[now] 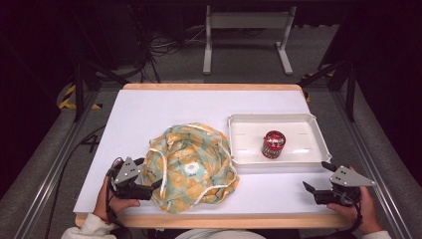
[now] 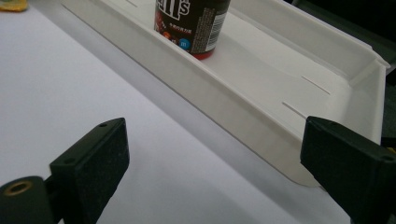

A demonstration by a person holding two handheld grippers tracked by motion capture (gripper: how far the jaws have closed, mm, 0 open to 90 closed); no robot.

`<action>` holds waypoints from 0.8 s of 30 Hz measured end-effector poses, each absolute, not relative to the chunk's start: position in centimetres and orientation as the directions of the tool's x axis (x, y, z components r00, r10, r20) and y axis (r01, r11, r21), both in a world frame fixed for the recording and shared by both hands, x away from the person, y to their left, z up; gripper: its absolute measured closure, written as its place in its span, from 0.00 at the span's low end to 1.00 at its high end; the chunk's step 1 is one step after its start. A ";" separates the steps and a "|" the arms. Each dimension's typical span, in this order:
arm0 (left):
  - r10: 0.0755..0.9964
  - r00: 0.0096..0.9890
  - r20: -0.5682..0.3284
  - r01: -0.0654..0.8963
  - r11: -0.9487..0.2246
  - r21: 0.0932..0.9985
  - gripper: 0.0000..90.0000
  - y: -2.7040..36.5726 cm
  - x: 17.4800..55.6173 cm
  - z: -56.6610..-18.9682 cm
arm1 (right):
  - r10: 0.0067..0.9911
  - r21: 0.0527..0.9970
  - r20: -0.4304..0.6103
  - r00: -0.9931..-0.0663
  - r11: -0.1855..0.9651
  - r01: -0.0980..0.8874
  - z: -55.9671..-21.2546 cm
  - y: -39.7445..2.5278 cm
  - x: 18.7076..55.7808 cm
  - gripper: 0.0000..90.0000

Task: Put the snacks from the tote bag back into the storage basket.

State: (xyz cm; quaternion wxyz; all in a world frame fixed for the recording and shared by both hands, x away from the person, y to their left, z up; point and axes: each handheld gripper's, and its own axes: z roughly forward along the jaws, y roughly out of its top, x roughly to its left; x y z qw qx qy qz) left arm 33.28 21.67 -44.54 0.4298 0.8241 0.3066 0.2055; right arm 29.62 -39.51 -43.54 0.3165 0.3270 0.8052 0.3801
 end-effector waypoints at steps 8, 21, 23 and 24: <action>0.681 0.728 0.079 0.327 -0.447 0.832 0.07 21.7 33.3 -44.5 | 0.764 0.813 -0.269 -0.586 0.506 0.287 -43.6 -39.4 29.6 0.10; 0.684 0.725 0.081 0.330 -0.448 0.831 0.07 21.7 33.4 -44.5 | 0.749 0.812 -0.258 -0.610 0.510 0.283 -43.6 -39.2 29.6 0.11; 0.683 0.725 0.084 0.328 -0.451 0.830 0.07 21.6 33.4 -44.5 | 0.746 0.811 -0.256 -0.614 0.512 0.284 -43.7 -39.2 29.7 0.11; 0.683 0.725 0.086 0.328 -0.453 0.829 0.07 21.6 33.4 -44.5 | 0.746 0.810 -0.257 -0.614 0.513 0.284 -43.7 -39.1 29.7 0.11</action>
